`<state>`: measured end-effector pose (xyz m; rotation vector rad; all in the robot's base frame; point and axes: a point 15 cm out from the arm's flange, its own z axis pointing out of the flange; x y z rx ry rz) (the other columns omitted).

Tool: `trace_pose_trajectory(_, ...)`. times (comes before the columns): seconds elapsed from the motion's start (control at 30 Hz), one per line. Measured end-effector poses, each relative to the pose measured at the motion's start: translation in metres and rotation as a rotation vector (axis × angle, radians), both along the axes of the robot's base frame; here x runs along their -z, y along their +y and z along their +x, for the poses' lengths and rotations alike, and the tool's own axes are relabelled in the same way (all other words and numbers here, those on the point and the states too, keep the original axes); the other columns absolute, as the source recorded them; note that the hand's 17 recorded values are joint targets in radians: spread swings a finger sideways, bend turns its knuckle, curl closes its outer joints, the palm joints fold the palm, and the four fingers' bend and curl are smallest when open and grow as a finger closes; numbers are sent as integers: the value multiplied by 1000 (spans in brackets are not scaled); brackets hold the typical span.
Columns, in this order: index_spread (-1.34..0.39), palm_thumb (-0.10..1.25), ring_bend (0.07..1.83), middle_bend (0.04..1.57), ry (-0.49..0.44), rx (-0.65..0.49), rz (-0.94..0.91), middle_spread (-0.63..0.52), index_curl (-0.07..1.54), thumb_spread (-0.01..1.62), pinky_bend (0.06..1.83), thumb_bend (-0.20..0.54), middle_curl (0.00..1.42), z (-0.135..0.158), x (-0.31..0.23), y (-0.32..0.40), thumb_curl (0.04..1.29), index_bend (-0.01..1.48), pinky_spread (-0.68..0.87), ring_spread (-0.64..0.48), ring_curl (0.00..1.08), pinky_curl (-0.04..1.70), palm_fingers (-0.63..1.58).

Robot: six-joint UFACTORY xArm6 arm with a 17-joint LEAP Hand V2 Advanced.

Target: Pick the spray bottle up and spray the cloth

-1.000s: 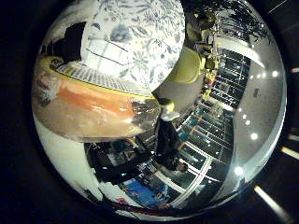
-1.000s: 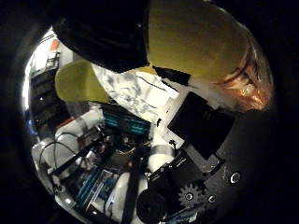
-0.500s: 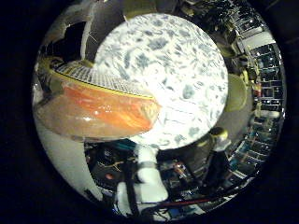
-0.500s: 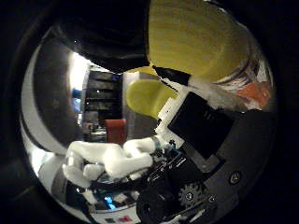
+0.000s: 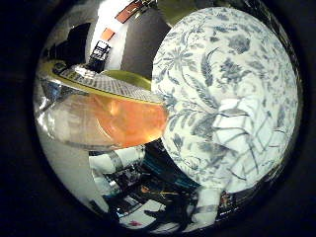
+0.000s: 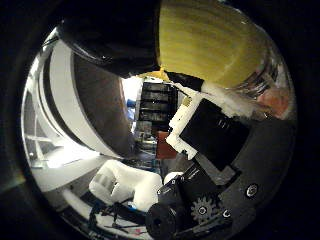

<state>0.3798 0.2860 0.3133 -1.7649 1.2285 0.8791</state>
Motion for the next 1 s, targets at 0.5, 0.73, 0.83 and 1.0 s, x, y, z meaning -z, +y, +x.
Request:
trace_pose_trajectory(0.5, -174, 1033, 1335, 1410, -19, -12, 31, -97, 707, 1117, 1056, -15, 654, 16, 67, 3, 489, 1248, -217, -218, 792, 1273, 1150)
trace_pose_trajectory(0.73, -174, 1003, 1318, 1406, 4, -43, 12, -97, 708, 1124, 1059, -15, 654, 9, 81, 7, 494, 1238, -224, -220, 785, 1234, 1144)
trace_pose_trajectory(0.83, -174, 990, 1301, 1373, 8, -50, 2, -95, 699, 1121, 1040, -18, 641, 7, 85, 6, 493, 1210, -235, -213, 767, 1191, 1151)
trace_pose_trajectory(1.0, -222, 931, 1276, 1262, 8, -54, -4, -90, 653, 1050, 988, -30, 597, 6, 87, 5, 493, 927, -304, -193, 687, 1023, 1084)
